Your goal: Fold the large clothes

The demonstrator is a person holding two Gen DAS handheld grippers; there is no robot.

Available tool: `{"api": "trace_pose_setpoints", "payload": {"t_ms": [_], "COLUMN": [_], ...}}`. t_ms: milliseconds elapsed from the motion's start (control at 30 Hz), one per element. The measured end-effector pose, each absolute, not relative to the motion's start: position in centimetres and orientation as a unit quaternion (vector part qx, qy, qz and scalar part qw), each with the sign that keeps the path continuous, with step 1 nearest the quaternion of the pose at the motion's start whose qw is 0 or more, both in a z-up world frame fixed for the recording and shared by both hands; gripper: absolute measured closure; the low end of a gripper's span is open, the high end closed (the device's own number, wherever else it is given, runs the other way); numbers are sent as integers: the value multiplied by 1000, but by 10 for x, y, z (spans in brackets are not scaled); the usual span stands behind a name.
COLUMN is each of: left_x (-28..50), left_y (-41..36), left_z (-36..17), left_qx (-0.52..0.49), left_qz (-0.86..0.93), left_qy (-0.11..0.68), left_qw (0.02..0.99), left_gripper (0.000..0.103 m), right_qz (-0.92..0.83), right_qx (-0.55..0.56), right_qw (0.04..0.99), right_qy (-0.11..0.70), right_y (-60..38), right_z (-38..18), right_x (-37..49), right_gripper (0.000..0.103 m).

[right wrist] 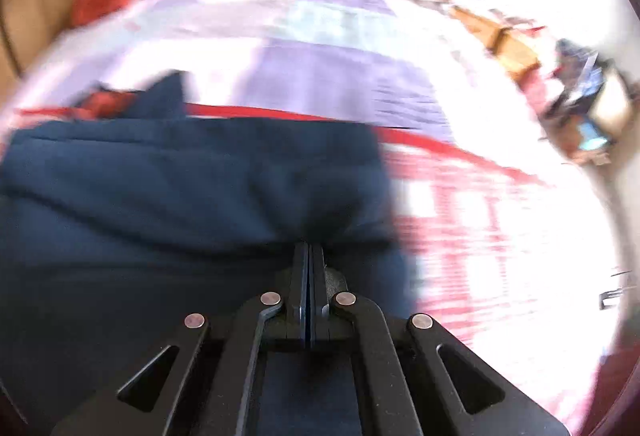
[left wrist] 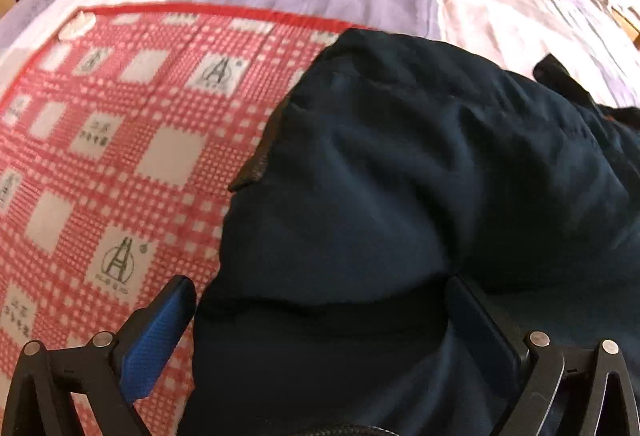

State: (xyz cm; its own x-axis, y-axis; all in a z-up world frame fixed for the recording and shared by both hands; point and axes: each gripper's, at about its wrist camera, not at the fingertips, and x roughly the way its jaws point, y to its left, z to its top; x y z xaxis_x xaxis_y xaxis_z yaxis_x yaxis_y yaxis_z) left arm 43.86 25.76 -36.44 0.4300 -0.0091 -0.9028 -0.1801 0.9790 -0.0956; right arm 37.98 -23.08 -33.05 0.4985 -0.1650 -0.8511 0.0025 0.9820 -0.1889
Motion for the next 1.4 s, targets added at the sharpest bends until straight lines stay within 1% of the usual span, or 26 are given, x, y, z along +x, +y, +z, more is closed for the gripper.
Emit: {"api": "trace_pose_setpoints", "payload": {"t_ms": [67,133,233,300,367,433,500,533,633,667,700,800,900,967,1000,1033,1100,1167,1267,1367,1400], "left_x": [438,431,422,401,367,322,288,269,246,244,243,247,245,248,250,249,249,246,242,234,231], "left_y": [248,246,247,235,214,179,146,127,108,117,129,192,225,247,264,284,297,287,267,245,234], "left_z": [-361,-361,-353,-331,-310,-303,-308,-316,-338,-344,-348,-360,-361,-365,-369,-374,-377,-370,-356,-325,-315], "left_qx": [-59,-50,-51,-29,-25,-16,-10,-3,31,27,22,-6,46,58,33,-22,-67,-34,-3,-7,-8], "left_qz": [59,63,75,74,29,-24,-71,-91,-92,-89,-83,-48,-16,30,47,47,57,71,61,28,10], "left_qy": [524,520,523,503,477,465,469,474,482,481,482,499,503,517,529,541,550,543,531,488,473], "left_qw": [848,850,848,861,878,885,880,876,871,872,872,866,863,854,847,840,831,836,845,872,881], "left_gripper": [0,0,1,2,2,2,2,2,1,0,0,0,0,0,0,0,0,0,1,1,1], "right_qz": [-40,-43,-60,-64,-12,37,94,133,176,171,162,74,-17,-50,-58,-58,-56,-66,-95,-79,-65], "right_qx": [-43,-97,-124,-98,-45,-53,-65,-77,-170,-202,-207,-168,-135,-75,-65,-68,-98,-106,-67,-81,-82], "right_qw": [852,851,848,867,901,906,901,895,876,869,870,886,876,868,864,861,858,858,863,894,901], "right_qy": [520,514,512,484,431,418,419,420,416,418,417,427,462,489,497,500,501,498,491,433,420], "right_y": [-246,-235,-224,-211,-186,-150,-108,-82,-35,-39,-50,-143,-233,-278,-287,-290,-282,-279,-286,-261,-249], "right_z": [-335,-335,-331,-311,-282,-277,-283,-290,-317,-331,-336,-341,-340,-338,-338,-338,-339,-339,-329,-297,-290], "right_x": [386,383,381,367,322,282,242,221,180,172,169,171,178,181,182,181,181,182,182,160,154], "right_gripper": [103,103,101,99,97,83,43,39,39,40,40,40,39,39,39,39,39,39,39,38,36]}}
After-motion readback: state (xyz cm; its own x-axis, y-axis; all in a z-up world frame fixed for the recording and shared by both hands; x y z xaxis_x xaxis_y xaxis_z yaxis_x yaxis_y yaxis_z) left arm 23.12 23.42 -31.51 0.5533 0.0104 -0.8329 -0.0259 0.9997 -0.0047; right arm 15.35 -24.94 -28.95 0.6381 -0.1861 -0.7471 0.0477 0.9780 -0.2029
